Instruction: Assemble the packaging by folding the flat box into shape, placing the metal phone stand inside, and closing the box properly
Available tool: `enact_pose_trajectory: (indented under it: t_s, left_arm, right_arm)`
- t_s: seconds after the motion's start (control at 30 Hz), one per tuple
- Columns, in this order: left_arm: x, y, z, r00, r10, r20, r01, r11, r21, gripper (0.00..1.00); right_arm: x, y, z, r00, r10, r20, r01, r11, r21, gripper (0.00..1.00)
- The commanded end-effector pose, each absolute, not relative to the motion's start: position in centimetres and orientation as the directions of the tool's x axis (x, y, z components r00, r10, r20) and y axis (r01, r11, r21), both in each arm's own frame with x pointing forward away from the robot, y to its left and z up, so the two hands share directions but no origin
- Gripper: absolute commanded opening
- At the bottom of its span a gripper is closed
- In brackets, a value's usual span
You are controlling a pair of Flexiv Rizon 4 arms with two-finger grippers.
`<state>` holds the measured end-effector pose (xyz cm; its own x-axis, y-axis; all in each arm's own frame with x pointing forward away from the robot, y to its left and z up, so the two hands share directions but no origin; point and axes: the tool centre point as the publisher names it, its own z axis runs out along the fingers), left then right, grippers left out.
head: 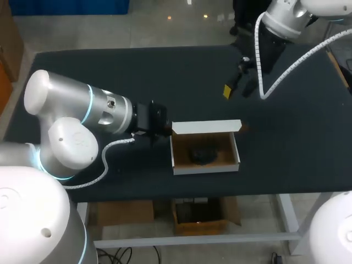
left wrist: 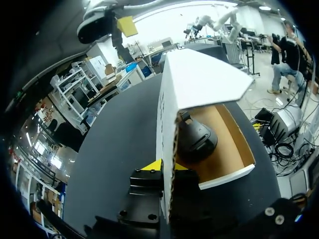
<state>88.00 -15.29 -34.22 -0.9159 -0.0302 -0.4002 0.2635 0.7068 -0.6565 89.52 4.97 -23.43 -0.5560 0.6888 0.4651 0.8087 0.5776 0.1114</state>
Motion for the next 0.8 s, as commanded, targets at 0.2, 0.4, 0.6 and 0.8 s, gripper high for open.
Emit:
enact_pose_trajectory:
  t_s: [0.2,0.4,0.6,0.8]
  left_arm:
    - [87.6,-15.6,-35.1,-0.898,-0.023,-0.439,0.293,0.712,-0.638,0.0]
    - [87.5,-15.7,-35.2,-0.886,-0.022,-0.463,0.31,0.714,-0.628,0.0]
    - [87.4,-15.9,-35.7,-0.876,-0.02,-0.481,0.322,0.718,-0.617,0.0]
    - [87.2,-16.1,-36.0,-0.866,-0.015,-0.499,0.336,0.722,-0.604,0.0]
  right_arm:
    - [89.5,5.6,-23.4,-0.537,0.72,0.44,0.818,0.571,0.063,1.0]
    - [88.4,6.6,-24.0,-0.346,0.874,0.34,0.906,0.406,-0.121,1.0]
    - [86.2,5.9,-24.7,-0.154,0.946,0.284,0.946,0.224,-0.233,1.0]
    - [85.4,4.3,-25.9,0.072,0.957,0.282,0.954,0.017,-0.301,1.0]
